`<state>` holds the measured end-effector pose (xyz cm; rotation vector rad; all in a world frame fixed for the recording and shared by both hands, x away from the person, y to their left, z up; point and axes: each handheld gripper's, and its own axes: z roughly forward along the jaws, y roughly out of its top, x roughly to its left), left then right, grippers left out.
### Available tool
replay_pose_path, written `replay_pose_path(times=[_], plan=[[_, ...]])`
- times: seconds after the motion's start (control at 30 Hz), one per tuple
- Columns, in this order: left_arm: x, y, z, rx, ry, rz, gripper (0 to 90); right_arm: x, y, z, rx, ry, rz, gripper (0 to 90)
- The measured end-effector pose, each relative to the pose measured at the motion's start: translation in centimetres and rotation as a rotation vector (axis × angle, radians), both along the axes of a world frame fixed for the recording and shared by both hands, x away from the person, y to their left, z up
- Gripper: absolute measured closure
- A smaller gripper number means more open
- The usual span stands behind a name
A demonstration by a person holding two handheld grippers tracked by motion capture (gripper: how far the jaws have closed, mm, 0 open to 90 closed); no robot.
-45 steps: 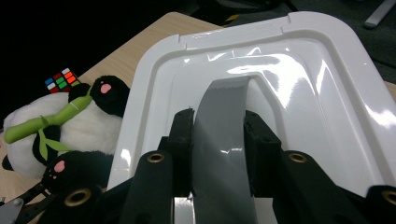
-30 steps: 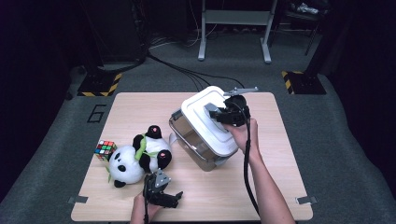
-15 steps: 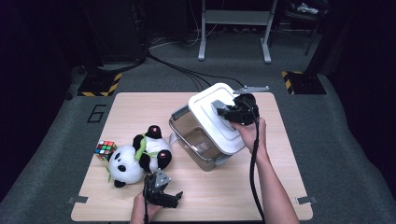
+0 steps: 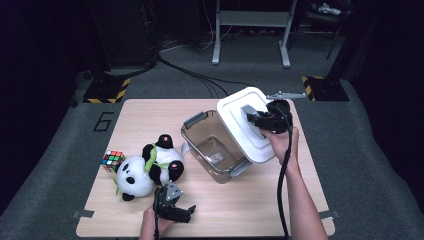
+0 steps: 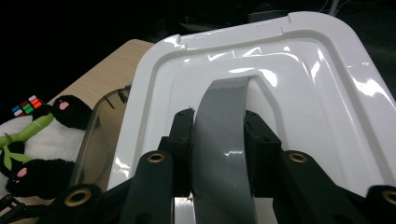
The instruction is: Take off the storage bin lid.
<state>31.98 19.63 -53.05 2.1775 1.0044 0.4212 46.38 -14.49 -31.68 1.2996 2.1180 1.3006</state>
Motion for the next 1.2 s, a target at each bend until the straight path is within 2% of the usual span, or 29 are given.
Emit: replay_pose_path(times=[0.67,1.2], plan=[[0.0,0.0,0.0,-0.003,0.005,-0.003,0.0,0.1,-4.8,-1.3,0.024,0.014,-0.119,68.0],[0.0,0.0,0.0,0.002,0.001,-0.004,0.0,0.5,-7.9,-2.7,0.028,0.026,-0.217,68.0]])
